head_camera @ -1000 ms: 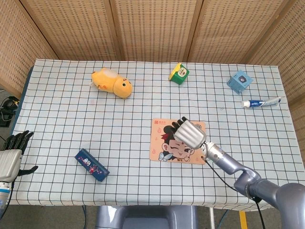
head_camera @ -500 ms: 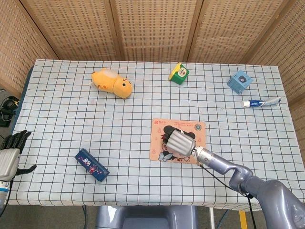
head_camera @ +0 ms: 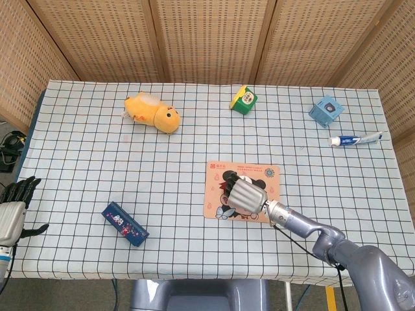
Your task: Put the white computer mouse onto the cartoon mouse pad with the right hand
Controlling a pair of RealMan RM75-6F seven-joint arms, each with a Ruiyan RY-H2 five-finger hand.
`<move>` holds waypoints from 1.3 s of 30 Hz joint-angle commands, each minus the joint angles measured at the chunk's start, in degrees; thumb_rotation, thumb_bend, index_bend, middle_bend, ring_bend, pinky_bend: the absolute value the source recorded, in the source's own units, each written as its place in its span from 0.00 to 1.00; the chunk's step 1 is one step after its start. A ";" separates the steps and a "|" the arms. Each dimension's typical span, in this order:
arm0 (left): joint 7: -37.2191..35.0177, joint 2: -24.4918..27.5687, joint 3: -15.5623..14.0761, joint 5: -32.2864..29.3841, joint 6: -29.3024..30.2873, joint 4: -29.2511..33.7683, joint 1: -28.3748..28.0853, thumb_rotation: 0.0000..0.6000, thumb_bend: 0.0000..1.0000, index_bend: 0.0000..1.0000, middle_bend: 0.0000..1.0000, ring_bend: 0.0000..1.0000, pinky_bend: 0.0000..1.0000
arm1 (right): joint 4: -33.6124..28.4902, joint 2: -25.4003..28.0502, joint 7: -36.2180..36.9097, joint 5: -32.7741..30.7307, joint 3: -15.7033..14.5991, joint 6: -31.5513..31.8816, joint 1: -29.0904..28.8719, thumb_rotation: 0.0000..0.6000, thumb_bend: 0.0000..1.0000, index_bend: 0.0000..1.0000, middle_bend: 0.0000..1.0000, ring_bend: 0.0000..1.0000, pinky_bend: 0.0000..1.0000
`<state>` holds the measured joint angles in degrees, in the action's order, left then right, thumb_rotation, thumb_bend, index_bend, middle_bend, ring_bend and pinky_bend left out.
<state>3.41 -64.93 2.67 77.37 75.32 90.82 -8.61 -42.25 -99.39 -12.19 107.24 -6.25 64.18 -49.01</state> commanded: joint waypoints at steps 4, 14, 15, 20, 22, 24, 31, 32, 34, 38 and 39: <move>0.00 0.12 0.16 -0.25 0.13 0.17 0.03 1.00 0.04 0.00 0.00 0.00 0.00 | -2.71 1.97 -3.02 -0.53 0.10 0.82 0.66 1.00 0.17 0.34 0.13 0.07 0.10; -0.50 0.51 0.16 -0.20 0.52 0.35 0.27 1.00 0.04 0.00 0.00 0.00 0.00 | -12.74 7.84 -8.88 -1.30 0.61 5.46 3.83 1.00 0.17 0.27 0.08 0.02 0.06; -0.55 0.56 0.14 -0.14 0.58 0.37 0.31 1.00 0.04 0.00 0.00 0.00 0.00 | -13.68 8.50 -9.58 -1.86 0.89 5.93 4.51 1.00 0.17 0.27 0.07 0.02 0.06; -0.52 0.66 0.03 0.09 0.90 0.53 0.48 1.00 0.04 0.00 0.00 0.00 0.00 | -18.35 11.03 -9.43 -7.63 3.33 10.50 10.48 1.00 0.17 0.27 0.04 0.00 0.05; -0.23 0.62 -0.01 0.29 1.15 0.67 0.53 1.00 0.04 0.00 0.00 0.00 0.00 | -19.42 11.84 -7.19 -10.24 4.31 14.04 13.95 1.00 0.17 0.26 0.03 0.00 0.05; 0.14 0.50 -0.06 0.52 1.42 0.81 0.58 1.00 0.04 0.00 0.00 0.00 0.00 | -19.94 12.45 -5.20 -12.59 4.97 15.82 16.57 1.00 0.17 0.24 0.01 0.00 0.04; 0.64 -0.64 -0.26 2.59 3.31 0.56 0.82 1.00 0.04 0.00 0.00 0.00 0.00 | -22.01 14.74 2.40 -19.35 6.83 20.72 24.91 1.00 0.16 0.20 0.00 0.00 0.00; 0.62 -0.88 -0.28 2.92 3.68 0.35 0.89 1.00 0.04 0.00 0.00 0.00 0.00 | -22.44 14.97 3.61 -19.73 6.86 21.53 25.94 1.00 0.16 0.19 0.00 0.00 0.00; 0.51 -1.35 -0.26 3.38 4.28 -0.16 1.01 1.00 0.04 0.00 0.00 0.00 0.00 | -23.37 15.39 5.67 -20.55 6.88 22.87 27.93 1.00 0.16 0.17 0.00 0.00 0.00; 0.35 -1.92 -0.33 3.67 4.81 -1.02 1.26 1.00 0.04 0.00 0.00 0.00 0.00 | -25.87 16.68 8.80 -21.72 6.12 24.75 32.05 1.00 0.16 0.13 0.00 0.00 0.00; 0.36 -2.00 -0.35 3.68 4.84 -1.14 1.29 1.00 0.04 0.00 0.00 0.00 0.00 | -26.22 17.01 8.80 -21.80 5.91 24.96 32.72 1.00 0.16 0.12 0.00 0.00 0.00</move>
<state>3.78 -66.90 2.34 81.04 80.14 89.70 -7.34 -67.47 -83.20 -3.98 86.05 0.05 88.28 -17.60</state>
